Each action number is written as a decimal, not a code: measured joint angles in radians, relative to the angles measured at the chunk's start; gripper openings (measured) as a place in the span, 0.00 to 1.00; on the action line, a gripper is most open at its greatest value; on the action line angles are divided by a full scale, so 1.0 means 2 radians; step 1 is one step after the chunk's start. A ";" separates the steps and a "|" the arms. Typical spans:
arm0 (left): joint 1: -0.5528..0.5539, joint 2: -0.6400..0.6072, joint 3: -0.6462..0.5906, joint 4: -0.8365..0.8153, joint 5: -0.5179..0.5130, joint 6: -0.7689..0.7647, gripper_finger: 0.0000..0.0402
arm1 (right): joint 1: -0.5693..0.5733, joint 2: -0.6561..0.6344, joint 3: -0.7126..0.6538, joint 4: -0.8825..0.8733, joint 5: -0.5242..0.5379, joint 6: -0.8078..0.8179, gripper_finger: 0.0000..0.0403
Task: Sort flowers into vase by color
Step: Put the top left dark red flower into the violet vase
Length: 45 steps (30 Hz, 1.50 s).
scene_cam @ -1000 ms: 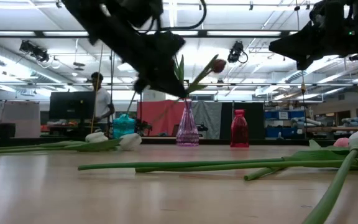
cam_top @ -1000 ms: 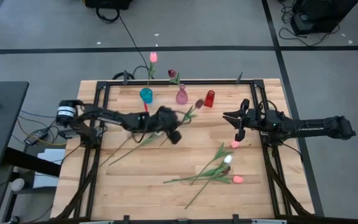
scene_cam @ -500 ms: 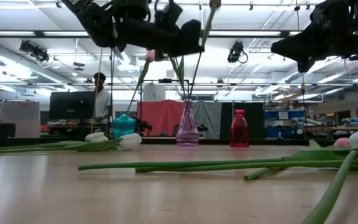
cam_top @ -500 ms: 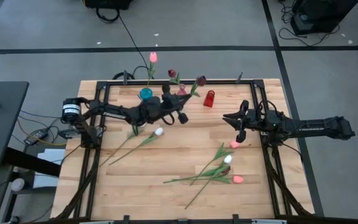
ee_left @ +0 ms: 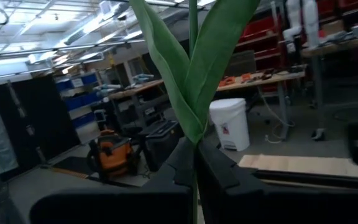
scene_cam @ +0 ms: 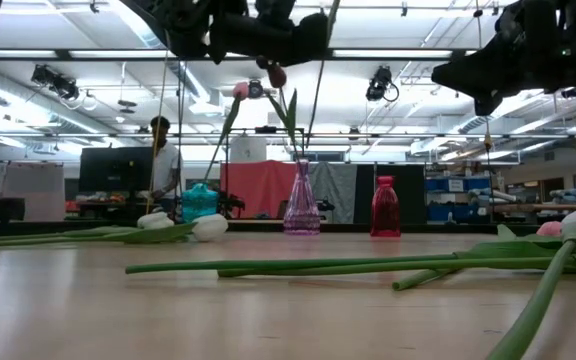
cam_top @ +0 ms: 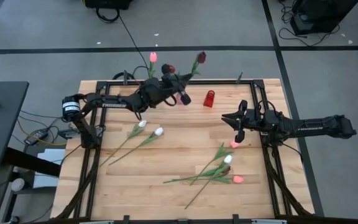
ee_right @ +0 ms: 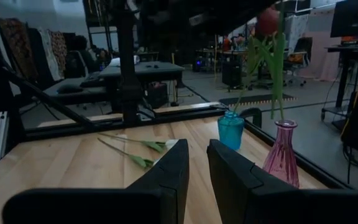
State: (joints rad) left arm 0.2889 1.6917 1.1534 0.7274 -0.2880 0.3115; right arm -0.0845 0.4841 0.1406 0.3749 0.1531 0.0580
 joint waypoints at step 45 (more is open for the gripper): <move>0.008 0.013 -0.001 -0.288 -0.126 -0.044 0.29 | 0.000 0.046 0.000 0.047 -0.026 -0.001 0.19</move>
State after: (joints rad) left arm 0.3046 1.7176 1.1519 0.1522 -0.5409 0.2232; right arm -0.0837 0.5762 0.1406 0.4698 0.1011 0.0566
